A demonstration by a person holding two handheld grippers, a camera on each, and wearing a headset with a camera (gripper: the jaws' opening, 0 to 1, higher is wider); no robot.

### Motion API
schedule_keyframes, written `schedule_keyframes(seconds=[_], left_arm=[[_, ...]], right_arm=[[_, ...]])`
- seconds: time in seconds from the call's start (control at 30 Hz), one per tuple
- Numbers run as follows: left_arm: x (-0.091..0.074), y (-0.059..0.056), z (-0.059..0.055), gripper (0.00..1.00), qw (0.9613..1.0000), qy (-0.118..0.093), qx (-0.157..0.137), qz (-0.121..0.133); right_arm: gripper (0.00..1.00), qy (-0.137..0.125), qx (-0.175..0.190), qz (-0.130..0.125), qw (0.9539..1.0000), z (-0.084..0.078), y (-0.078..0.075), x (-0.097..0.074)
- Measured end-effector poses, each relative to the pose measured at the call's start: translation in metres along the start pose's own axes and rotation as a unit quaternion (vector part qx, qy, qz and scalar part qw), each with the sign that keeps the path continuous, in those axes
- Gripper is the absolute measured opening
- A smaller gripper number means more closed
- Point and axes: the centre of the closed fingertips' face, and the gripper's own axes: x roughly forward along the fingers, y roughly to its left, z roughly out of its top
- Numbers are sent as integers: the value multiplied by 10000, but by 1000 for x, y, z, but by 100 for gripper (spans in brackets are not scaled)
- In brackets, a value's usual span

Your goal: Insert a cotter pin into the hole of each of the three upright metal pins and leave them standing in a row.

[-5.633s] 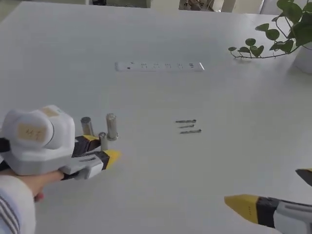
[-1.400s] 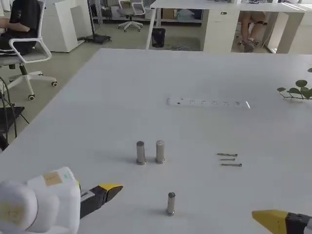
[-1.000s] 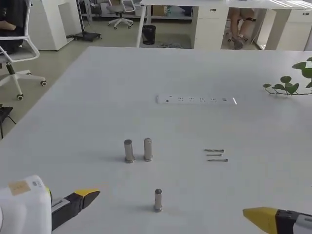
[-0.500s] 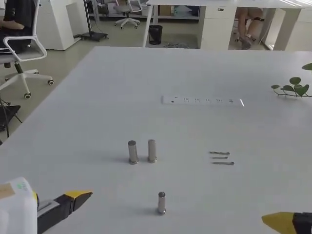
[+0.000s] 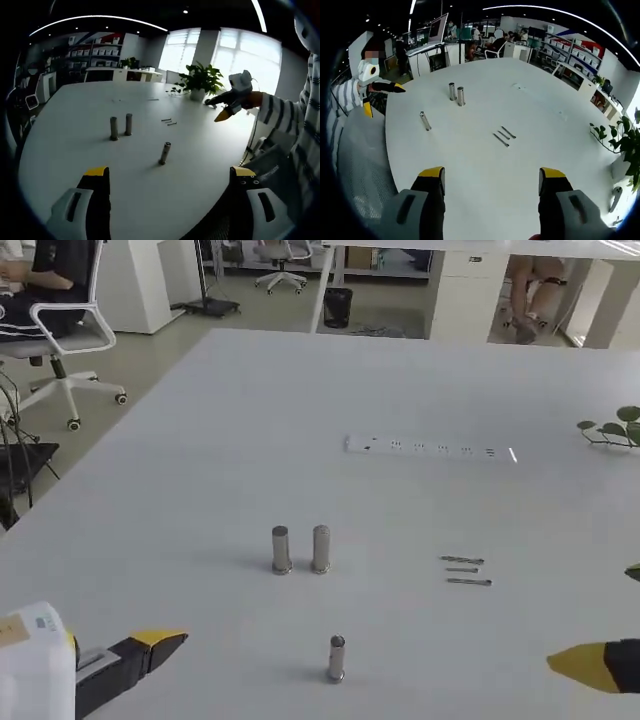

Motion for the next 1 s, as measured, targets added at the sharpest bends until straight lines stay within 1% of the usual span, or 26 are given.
schedule_keyframes(seconds=[0.07, 0.13, 0.2, 0.27, 0.3, 0.33, 0.37, 0.43, 0.5, 0.53, 0.6, 0.67, 0.73, 0.83, 0.93, 1.0], left_arm=[[0, -1, -1, 99, 10000, -53, -22, 34], [0, -1, 0, 99, 9999, -127, -53, 55], [0, -1, 1, 99, 9998, -154, -79, 61], [-1, 0, 1, 99, 9998, -160, -79, 86], [-2, 1, 0, 99, 9998, -132, -63, 97], [-3, 2, -1, 99, 9999, -98, -19, 122], [-4, 3, -2, 99, 9999, -86, 6, 139], [-6, 4, -3, 99, 9999, -60, 21, 160], [-10, 6, -3, 98, 9998, -70, 1, 191], [-11, 7, -4, 98, 9998, -72, -5, 205], [-14, 10, -4, 95, 9996, -91, 31, 283], [-16, 13, -4, 95, 9994, -100, -37, 333], [-19, 16, -4, 95, 9991, -107, -30, 402], [-22, 19, -3, 95, 9989, -93, -31, 456], [-24, 22, -3, 94, 9986, -96, -37, 523], [-26, 27, -1, 94, 9977, -193, -34, 647]], right_arm=[[66, -144, -219, 2, 9997, 7, -4, 6], [61, -125, -259, 73, 9996, 10, -8, 14], [57, -72, -406, 128, 9991, 12, -13, 23], [54, 74, -596, 167, 9981, 12, -19, 31], [53, 182, -830, 192, 9962, 11, -22, 35], [53, 262, -925, 199, 9952, 10, -24, 37], [51, 380, -1115, 202, 9928, 10, -27, 42], [46, 416, -1291, 256, 9904, 11, -28, 47], [40, 408, -1342, 331, 9896, 14, -27, 54], [35, 410, -1355, 365, 9893, 15, -27, 56], [28, 377, -1457, 518, 9873, 20, -24, 64], [25, 391, -1473, 596, 9865, 22, -22, 70], [22, 374, -1548, 707, 9847, 26, -20, 78], [19, 376, -1537, 745, 9846, 30, -21, 88], [12, 383, -1668, 793, 9821, 32, -23, 101], [9, 399, -1695, 827, 9813, 32, -25, 107]])
